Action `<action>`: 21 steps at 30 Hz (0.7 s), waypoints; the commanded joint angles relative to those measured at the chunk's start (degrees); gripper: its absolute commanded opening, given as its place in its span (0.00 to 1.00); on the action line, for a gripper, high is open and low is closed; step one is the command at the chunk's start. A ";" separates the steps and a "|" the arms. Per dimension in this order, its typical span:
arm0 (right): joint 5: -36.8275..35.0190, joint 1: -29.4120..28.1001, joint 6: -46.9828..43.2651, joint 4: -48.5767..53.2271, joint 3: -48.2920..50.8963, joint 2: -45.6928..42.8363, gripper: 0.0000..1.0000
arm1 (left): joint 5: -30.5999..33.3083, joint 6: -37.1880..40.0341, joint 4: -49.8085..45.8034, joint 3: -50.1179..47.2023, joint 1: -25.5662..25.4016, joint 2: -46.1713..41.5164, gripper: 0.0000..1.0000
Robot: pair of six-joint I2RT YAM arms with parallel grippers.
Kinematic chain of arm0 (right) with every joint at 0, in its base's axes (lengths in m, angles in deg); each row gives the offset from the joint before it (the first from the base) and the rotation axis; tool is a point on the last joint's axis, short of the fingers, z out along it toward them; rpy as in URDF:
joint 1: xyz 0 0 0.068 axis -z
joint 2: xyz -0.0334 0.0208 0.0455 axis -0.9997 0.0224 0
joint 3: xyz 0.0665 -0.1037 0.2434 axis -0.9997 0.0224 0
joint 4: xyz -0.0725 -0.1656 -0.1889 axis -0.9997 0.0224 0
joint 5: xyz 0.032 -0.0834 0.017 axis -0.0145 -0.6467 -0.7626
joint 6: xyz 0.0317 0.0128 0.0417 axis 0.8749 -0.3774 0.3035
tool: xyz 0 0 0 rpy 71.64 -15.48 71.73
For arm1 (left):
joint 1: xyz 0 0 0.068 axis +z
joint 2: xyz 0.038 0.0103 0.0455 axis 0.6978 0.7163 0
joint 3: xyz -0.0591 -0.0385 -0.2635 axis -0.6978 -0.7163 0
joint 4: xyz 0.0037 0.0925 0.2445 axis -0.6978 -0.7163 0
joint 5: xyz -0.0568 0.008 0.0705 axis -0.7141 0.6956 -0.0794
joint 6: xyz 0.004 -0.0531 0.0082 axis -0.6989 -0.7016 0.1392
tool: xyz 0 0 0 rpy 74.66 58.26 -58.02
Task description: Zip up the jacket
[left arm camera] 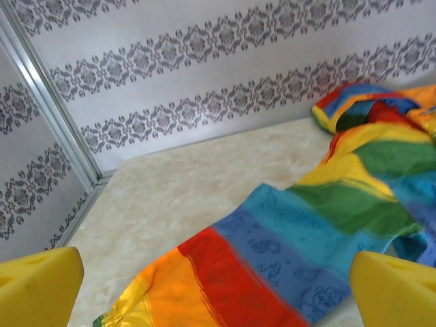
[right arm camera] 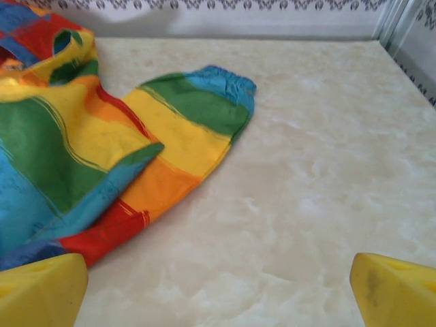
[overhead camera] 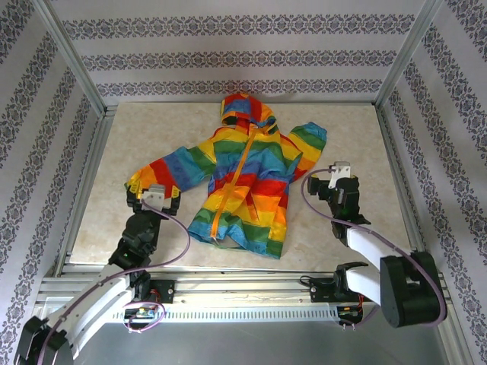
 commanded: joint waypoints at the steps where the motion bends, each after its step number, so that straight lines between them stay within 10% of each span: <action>1: -1.33 0.90 0.84 -11.45 0.56 3.14 0.98 | -0.43 -0.42 8.85 -0.25 2.63 4.71 1.00; 21: 1.33 1.41 -4.93 -26.58 -1.98 20.86 0.98 | -18.98 -10.70 25.26 10.12 18.89 44.31 1.00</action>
